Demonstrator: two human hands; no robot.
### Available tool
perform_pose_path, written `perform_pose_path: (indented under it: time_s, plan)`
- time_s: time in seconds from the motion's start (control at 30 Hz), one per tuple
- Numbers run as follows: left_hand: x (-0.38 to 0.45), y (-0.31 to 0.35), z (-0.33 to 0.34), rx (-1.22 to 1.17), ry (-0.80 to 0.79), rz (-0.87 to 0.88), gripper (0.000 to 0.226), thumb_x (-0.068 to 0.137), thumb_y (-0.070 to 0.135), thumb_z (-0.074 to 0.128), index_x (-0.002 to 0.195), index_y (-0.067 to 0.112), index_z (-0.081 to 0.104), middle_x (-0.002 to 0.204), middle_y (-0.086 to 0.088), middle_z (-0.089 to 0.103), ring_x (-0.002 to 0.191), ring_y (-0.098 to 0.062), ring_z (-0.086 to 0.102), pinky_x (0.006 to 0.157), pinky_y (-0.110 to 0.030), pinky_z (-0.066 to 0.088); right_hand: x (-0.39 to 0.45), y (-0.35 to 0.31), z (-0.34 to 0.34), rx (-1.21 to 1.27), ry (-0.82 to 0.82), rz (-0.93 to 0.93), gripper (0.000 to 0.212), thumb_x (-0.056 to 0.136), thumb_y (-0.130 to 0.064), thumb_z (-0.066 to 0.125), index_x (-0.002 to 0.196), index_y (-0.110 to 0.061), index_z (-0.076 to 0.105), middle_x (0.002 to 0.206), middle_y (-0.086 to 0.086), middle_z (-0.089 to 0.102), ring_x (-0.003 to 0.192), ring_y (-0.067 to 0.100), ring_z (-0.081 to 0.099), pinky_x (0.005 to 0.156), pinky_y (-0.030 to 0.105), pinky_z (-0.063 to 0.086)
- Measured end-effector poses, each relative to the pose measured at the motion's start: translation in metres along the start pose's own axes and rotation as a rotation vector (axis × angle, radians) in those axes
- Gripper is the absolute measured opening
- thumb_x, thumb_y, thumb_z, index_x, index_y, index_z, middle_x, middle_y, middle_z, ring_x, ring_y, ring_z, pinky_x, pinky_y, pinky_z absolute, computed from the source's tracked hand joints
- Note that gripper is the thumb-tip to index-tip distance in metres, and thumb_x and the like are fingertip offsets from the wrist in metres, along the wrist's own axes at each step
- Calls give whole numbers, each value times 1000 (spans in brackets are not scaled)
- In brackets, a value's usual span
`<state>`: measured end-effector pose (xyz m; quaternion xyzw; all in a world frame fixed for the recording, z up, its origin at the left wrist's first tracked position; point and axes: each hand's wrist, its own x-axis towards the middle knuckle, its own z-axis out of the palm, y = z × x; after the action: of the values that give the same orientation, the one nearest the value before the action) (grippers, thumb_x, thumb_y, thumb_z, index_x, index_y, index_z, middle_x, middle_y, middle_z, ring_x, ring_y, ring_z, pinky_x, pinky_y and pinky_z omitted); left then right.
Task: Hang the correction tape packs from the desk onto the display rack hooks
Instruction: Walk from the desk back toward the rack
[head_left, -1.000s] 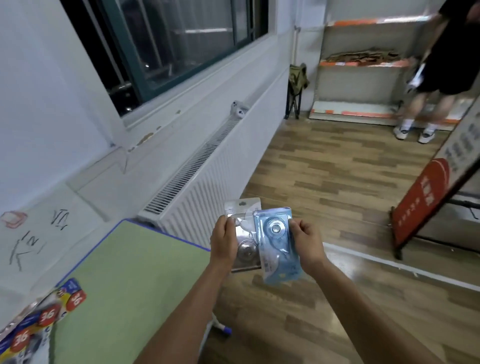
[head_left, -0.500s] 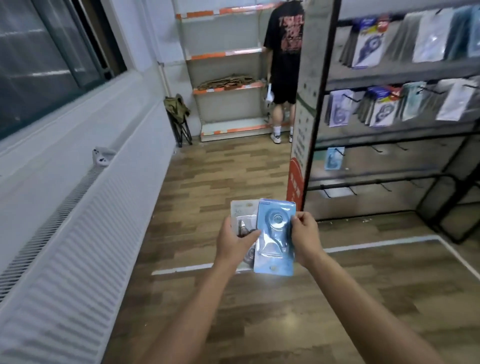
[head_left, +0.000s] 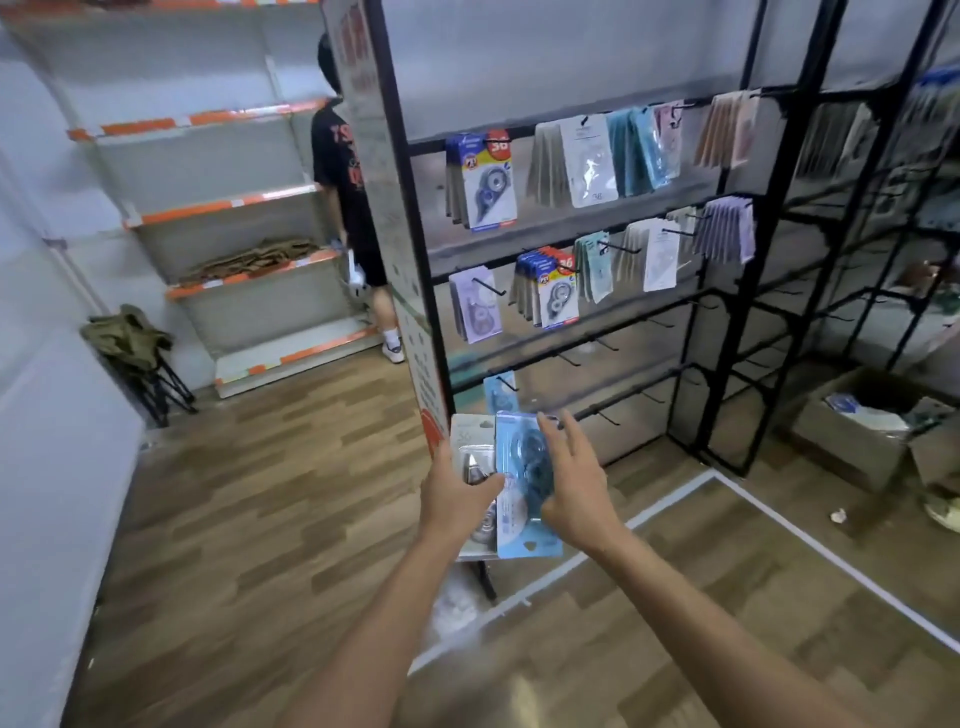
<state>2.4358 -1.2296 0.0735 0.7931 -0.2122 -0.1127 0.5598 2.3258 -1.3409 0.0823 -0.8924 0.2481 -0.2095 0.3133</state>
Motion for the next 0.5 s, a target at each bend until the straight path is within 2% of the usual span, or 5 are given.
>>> perform_pose_path:
  time_s: [0.07,0.2,0.33,0.4,0.5]
  plan:
    - [30,8,23,43,-56,36,42,65,19,81,89,37,51,87,18,65,74,7,61,61,-12,43,24,18,-8,-169,-20,-78,92,73,-6,59,151,-22,14,159,12,-1,145,27,9,113,36,18]
    - [70,17,69,153,-181,68,44,61,30,76,99,35,54,90,12,68,84,-12,66,75,-33,52,65,63,-19,-427,-150,-182,110,69,-15,67,148,-41,-6,157,4,-20,145,21,-19,114,50,2]
    - [110,17,113,190,-222,51,35,67,21,77,89,35,53,82,15,66,69,9,61,56,-9,43,113,111,-30,-598,-237,-229,113,69,-22,72,149,-37,-7,155,8,-26,144,26,-21,112,57,5]
    - [129,21,134,219,-228,37,34,69,22,76,84,37,50,81,16,63,67,9,58,52,-10,40,139,132,-36,-625,-258,-267,108,72,-29,74,149,-36,-2,156,7,-25,144,26,-21,112,60,4]
    - [155,26,165,232,-214,-31,35,70,19,77,89,34,51,89,8,66,77,-5,63,66,-25,50,178,162,-48,-589,-289,-309,99,72,-38,75,147,-37,10,158,1,-14,145,26,-11,113,58,10]
